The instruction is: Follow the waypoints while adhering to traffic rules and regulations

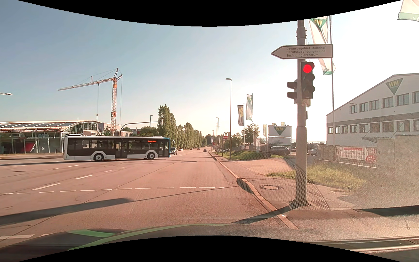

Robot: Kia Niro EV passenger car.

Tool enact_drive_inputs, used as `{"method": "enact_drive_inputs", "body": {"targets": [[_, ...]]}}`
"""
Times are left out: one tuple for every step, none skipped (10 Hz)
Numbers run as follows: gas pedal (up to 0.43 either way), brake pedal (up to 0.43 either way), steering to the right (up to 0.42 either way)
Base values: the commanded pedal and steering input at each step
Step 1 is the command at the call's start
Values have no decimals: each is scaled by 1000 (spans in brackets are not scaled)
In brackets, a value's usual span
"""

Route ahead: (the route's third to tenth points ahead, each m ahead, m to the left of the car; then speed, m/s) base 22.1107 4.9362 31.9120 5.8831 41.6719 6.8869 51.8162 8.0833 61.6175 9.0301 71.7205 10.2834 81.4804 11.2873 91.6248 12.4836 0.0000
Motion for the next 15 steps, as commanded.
{"method": "enact_drive_inputs", "body": {"targets": [[0, 366, -26], [0, 366, -26], [0, 366, -25], [0, 366, -26], [0, 366, -26], [0, 366, -26], [0, 366, -26], [0, 366, -26], [0, 366, -26], [0, 366, -26], [0, 366, -26], [0, 366, -26], [0, 366, -26], [0, 366, -26], [0, 366, -26]]}}
